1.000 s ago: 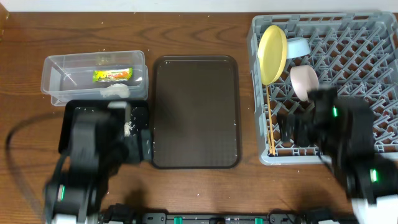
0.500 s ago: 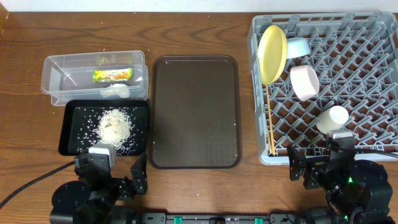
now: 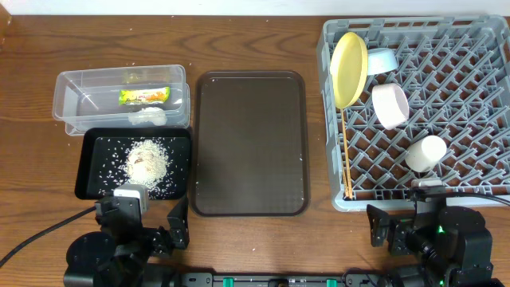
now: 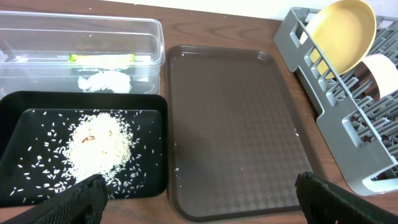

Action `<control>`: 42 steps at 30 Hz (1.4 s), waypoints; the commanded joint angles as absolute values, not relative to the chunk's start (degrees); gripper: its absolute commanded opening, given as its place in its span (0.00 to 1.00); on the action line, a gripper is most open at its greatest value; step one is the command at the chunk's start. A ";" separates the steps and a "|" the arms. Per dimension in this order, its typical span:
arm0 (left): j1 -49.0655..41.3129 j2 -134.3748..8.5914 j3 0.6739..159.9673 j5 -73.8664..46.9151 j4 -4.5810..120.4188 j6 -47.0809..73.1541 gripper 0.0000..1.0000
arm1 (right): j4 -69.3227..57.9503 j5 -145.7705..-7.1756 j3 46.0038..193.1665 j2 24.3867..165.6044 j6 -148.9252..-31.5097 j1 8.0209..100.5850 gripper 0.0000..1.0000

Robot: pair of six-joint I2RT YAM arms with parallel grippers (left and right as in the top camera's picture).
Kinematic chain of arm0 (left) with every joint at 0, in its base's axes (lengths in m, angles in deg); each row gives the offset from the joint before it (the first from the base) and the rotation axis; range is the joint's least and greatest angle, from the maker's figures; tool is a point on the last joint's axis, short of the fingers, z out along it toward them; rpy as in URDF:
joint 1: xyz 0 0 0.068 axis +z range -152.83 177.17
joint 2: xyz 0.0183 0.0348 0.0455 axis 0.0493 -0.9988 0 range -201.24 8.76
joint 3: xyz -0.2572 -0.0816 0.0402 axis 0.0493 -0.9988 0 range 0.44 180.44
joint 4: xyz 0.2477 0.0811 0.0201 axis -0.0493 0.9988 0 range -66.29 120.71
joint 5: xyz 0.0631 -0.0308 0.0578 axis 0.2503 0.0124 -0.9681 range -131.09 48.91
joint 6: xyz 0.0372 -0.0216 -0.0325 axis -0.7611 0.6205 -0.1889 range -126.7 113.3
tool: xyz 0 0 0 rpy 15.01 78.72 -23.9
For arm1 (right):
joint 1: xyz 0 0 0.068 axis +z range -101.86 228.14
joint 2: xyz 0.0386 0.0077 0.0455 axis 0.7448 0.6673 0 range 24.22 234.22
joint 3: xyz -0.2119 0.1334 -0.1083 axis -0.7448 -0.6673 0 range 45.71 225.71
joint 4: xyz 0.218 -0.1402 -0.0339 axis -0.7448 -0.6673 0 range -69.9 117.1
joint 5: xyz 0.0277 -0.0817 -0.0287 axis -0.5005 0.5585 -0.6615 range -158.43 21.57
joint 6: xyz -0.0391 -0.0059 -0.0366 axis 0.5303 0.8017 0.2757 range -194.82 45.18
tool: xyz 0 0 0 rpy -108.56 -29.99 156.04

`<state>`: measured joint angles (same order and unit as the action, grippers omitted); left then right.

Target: Sort waste into correct bins and load items into the dishwasher rack

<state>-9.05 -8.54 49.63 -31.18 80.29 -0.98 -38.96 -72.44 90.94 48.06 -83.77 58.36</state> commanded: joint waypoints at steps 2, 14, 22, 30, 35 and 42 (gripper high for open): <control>-9.02 -8.35 49.31 -31.66 80.20 -1.75 0.99 | -39.12 -71.87 90.57 47.75 -84.43 58.82 0.99; -9.02 -8.35 49.31 -31.66 80.20 -1.75 0.99 | -27.07 -70.19 84.21 38.57 -80.25 55.78 0.99; -9.02 -8.35 49.31 -31.66 80.20 -1.77 0.99 | -9.68 -70.19 67.53 25.26 -77.26 53.02 0.99; -9.02 -8.35 49.31 -31.66 80.20 -1.75 0.99 | 13.78 -67.83 54.57 24.56 -77.26 50.77 0.99; -9.02 -8.35 49.31 -31.66 80.20 -1.77 0.99 | 28.03 -65.91 47.12 24.54 -77.26 50.64 0.99; -9.02 -8.35 49.31 -31.66 80.20 -1.77 0.99 | 24.51 -65.45 46.03 24.52 -77.32 50.69 0.99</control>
